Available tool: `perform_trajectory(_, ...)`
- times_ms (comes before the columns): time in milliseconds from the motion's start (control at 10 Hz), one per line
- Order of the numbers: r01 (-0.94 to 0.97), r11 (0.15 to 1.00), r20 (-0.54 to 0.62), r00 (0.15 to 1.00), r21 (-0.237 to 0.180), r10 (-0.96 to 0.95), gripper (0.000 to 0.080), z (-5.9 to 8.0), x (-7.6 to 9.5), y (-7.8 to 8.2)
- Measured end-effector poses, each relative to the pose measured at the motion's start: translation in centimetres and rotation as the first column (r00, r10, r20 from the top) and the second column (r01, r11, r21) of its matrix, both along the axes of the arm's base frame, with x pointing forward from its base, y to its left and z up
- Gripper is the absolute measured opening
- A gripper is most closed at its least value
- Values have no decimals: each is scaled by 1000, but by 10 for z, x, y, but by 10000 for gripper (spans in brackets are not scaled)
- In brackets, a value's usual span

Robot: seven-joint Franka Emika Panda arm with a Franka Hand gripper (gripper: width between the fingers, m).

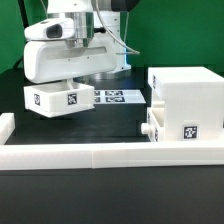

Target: Assemble drawer

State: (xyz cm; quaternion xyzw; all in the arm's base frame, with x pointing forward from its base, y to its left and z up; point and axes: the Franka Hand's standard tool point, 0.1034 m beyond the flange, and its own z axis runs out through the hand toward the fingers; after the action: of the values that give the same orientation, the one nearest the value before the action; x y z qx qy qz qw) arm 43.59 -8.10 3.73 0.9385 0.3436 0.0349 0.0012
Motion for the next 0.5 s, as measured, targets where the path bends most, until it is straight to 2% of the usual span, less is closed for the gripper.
perform_trajectory(300, -304, 952, -4, 953, -29, 304, 42, 14, 44, 22)
perform_trajectory(500, -407, 913, -14, 914, -35, 406, 42, 9, 35, 16)
